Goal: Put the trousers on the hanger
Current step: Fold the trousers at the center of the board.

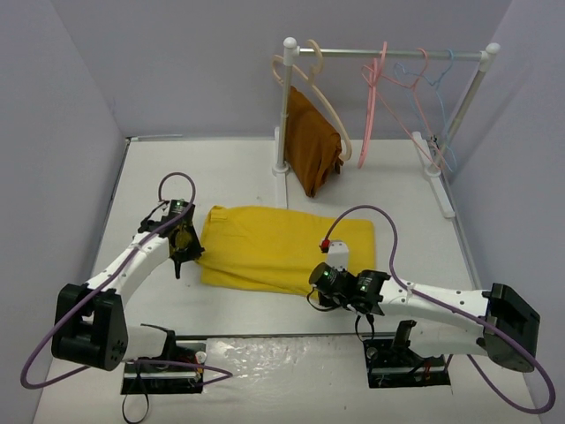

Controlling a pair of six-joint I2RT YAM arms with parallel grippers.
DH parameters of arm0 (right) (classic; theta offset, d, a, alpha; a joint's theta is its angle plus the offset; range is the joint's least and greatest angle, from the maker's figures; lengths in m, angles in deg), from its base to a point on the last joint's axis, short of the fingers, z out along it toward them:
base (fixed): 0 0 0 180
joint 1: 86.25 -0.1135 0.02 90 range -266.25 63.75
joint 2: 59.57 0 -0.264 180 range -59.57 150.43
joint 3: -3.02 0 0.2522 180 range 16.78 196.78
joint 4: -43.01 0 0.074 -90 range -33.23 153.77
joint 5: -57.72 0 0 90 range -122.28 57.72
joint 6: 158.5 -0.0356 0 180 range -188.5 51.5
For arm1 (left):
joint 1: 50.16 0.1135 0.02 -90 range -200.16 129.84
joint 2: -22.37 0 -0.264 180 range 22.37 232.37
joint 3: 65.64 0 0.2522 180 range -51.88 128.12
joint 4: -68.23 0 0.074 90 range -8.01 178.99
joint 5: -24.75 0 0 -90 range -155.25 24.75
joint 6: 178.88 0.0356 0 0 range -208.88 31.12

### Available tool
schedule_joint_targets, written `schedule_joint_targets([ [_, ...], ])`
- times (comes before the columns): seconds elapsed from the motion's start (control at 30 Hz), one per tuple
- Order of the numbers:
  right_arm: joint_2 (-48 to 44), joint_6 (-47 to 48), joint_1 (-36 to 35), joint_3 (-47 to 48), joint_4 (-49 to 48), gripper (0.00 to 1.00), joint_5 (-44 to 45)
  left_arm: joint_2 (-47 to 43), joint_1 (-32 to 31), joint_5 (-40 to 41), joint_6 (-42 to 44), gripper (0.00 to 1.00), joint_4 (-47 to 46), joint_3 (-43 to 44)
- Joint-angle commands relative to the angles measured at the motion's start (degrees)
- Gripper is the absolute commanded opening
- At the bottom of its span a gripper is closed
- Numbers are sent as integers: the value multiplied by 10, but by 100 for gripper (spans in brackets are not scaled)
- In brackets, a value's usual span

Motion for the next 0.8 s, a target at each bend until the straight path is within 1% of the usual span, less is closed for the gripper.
schedule_joint_targets([
  [0.0,13,-54,-23,-8,66,17,8,-12,29,24,-10,0,-2,9],
  [0.03,11,-54,-27,1,69,21,10,-17,29,23,-5,0,1,14],
  [0.07,3,-51,-30,10,72,25,13,-26,29,20,0,3,3,20],
  [0.17,-41,-38,-30,46,80,40,31,-65,26,0,18,24,-7,43],
  [0.23,-74,-27,-15,64,81,46,42,-106,17,-17,25,43,-23,52],
  [0.27,-85,-19,22,69,82,47,42,-116,13,-23,25,49,-27,56],
  [0.33,-106,16,84,83,82,48,15,-129,-14,-45,21,56,-37,69],
  [0.4,-111,42,141,95,80,47,-4,-139,-51,-48,14,57,-52,71],
  [0.47,-100,83,208,104,74,46,-30,-138,-113,-44,3,57,-90,65],
  [0.57,-57,131,312,112,27,40,-119,-112,-196,-36,-7,56,-172,57],
  [0.63,-27,158,354,105,-26,36,-171,-65,-260,-33,-1,55,-211,63],
  [0.77,31,173,400,88,-113,32,-241,30,-341,-31,22,55,-287,81],
])
